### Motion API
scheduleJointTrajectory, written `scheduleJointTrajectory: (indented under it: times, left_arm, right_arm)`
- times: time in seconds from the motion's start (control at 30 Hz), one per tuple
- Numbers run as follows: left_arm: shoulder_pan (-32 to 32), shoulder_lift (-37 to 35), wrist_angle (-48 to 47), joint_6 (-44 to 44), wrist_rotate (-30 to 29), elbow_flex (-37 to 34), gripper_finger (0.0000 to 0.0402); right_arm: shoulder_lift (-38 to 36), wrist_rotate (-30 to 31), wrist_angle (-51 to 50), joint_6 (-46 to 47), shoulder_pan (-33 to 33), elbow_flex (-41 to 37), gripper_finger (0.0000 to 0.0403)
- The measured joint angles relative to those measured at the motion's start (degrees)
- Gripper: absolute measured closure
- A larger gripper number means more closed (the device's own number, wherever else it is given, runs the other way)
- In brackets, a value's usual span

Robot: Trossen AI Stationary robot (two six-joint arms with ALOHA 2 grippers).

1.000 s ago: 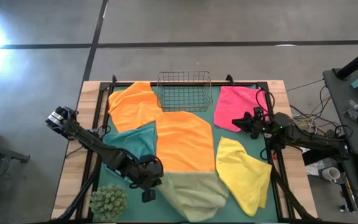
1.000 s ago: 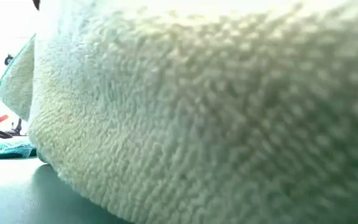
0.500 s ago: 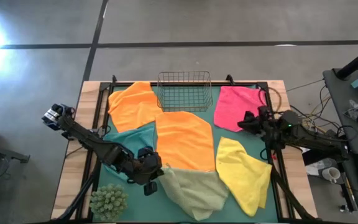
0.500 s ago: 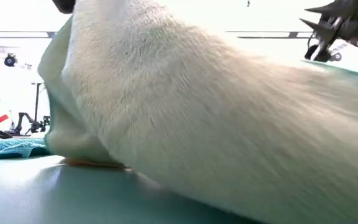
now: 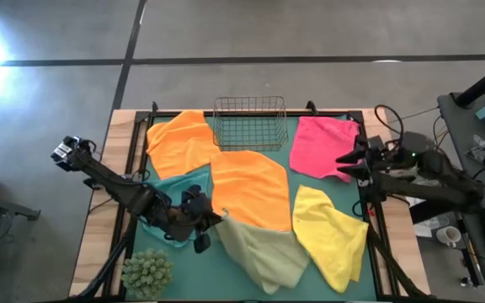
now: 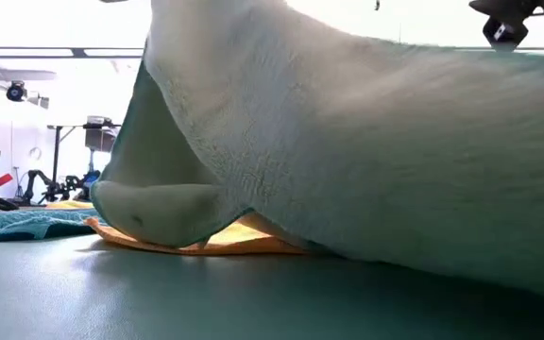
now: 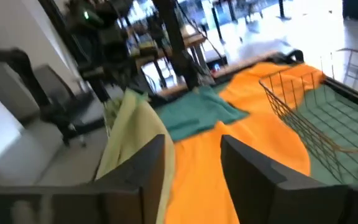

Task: Fold microfiber towels
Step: Fold the light green microfiber cloth

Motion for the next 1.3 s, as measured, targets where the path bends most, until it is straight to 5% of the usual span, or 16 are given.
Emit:
scheduleJointTrajectory:
  times: [0.33, 0.9, 1.3]
  left_arm:
    - [0.26, -0.03, 0.10, 3.25, -3.62, 0.37, 0.0401]
    - [0.87, -1.07, 0.41, 5.95, -5.75, 0.37, 0.0402]
    - [1.88, -1.08, 0.31, 7.15, -5.86, 0.37, 0.0401]
  right_arm:
    - [9.09, -4.55, -17.38, -6.40, 0.00, 11.70, 0.0253]
    - [18.64, -4.86, -17.22, -8.35, 2.45, 19.62, 0.0238]
    - [27.70, -4.37, -19.46, -8.74, 16.28, 31.35, 0.0241]
